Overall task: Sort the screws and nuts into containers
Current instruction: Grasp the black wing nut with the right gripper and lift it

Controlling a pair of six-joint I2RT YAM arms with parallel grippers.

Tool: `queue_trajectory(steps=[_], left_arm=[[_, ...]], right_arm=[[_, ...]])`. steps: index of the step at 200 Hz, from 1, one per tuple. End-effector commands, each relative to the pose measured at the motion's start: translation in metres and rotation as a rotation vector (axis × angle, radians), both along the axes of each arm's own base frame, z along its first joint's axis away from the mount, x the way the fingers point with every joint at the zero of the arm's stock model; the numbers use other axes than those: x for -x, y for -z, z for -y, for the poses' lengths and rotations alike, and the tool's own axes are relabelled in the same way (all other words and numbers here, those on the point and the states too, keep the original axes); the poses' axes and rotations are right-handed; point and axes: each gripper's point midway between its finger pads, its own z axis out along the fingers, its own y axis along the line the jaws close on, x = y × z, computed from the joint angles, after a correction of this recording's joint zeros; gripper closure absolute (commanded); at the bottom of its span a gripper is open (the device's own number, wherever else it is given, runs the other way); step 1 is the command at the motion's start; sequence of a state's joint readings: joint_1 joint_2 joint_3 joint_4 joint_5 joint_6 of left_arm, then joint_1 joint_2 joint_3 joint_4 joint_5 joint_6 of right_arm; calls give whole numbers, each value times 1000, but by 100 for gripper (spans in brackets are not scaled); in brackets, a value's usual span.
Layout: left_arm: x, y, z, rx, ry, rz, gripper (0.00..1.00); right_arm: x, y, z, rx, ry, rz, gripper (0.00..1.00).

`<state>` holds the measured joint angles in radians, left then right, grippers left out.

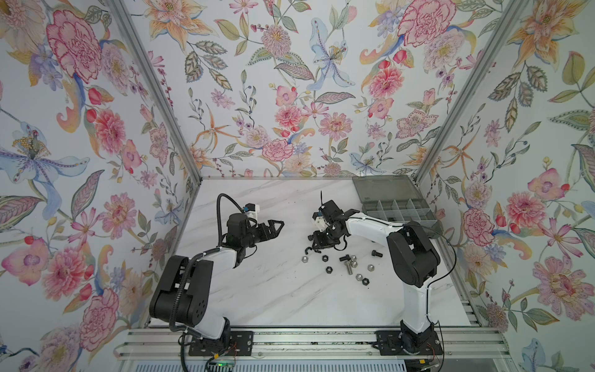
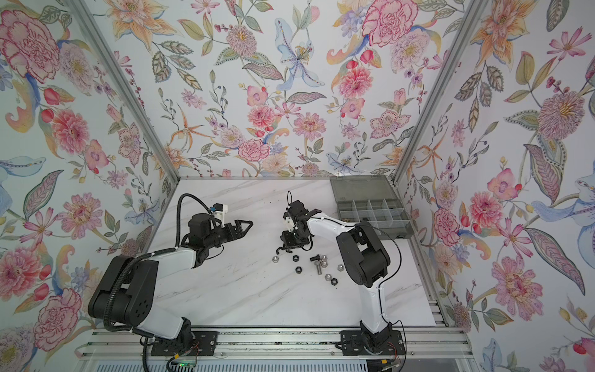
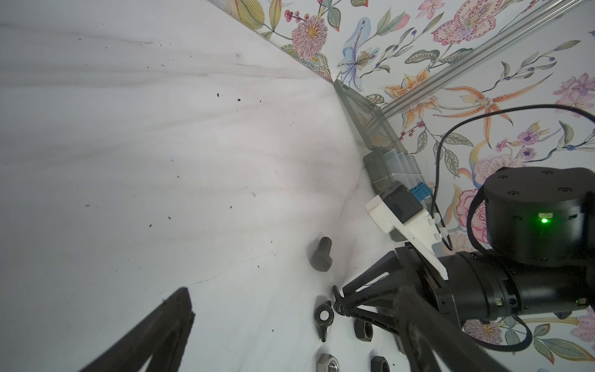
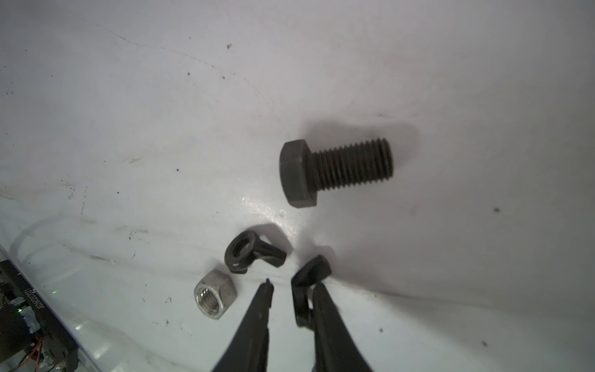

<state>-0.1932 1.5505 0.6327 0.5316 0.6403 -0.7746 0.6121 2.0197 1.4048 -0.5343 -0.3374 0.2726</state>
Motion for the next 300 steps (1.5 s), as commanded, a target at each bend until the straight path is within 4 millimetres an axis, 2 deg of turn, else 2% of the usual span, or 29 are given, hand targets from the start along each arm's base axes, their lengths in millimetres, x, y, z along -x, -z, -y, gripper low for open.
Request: queue_trajectory(steps=[1, 103, 146, 206, 229, 264, 289, 300], left_arm=[[3, 0, 0, -16, -1, 9, 1], [4, 2, 0, -17, 1, 7, 1], [4, 2, 0, -16, 0, 6, 0], [5, 2, 0, -16, -1, 8, 1], [5, 1, 0, -15, -1, 9, 1], [5, 2, 0, -14, -2, 8, 1], [6, 2, 0, -15, -1, 7, 1], [5, 2, 0, -13, 0, 7, 1]], right_arm=[[2, 13, 5, 22, 0, -25, 74], [5, 21, 10, 44, 13, -39, 75], [5, 24, 11, 50, 15, -44, 79], [5, 23, 12, 48, 22, -47, 98], [4, 12, 13, 16, 28, -43, 100], [-4, -14, 18, -45, 48, -12, 100], [-14, -40, 32, -86, 82, 32, 100], [-21, -53, 45, -102, 112, 59, 100]])
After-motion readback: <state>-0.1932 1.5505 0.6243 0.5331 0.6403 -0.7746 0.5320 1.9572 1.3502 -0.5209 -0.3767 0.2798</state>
